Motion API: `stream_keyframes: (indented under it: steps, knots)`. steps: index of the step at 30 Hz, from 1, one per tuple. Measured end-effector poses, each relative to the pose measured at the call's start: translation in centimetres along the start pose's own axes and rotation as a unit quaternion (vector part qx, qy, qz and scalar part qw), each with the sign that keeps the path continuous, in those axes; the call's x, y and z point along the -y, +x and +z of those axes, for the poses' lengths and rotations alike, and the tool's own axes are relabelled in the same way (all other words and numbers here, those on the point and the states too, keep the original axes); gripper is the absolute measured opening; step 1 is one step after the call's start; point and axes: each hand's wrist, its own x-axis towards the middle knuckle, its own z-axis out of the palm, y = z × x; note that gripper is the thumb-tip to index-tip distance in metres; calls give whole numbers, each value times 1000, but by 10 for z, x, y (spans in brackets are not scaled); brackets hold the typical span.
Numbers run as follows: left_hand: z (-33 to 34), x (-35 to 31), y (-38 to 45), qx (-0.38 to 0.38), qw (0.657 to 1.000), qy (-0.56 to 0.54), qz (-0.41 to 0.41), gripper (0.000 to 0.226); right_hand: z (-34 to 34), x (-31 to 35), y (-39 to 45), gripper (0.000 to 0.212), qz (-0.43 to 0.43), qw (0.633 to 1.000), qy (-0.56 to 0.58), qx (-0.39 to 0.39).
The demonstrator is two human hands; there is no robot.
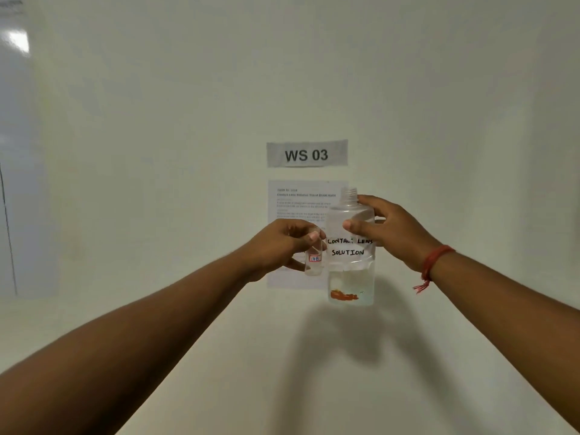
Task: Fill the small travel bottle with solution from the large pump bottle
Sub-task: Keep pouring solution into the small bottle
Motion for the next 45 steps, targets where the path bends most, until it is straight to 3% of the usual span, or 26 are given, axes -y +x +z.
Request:
stream_keyframes:
  steps: [15,24,31,39,45]
  knots:
    - [-37,-71,32,-34,999,1,36,26,-55,69,34,32,7,996,88,27]
    - [-36,-87,35,-23,999,-2,37,24,-64,76,40,45,5,998,56,42]
    - [-32,-85,30,-25,999,-19,25,24,-61,74,42,85,-2,994,-103,39]
    - [-28,-73,26,-24,999,-19,16,25,-50,85,36,74,-68,949,-307,32]
    - [-26,-67,24,-21,1000,-19,11,26,-43,91,35,72,-119,912,-390,40]
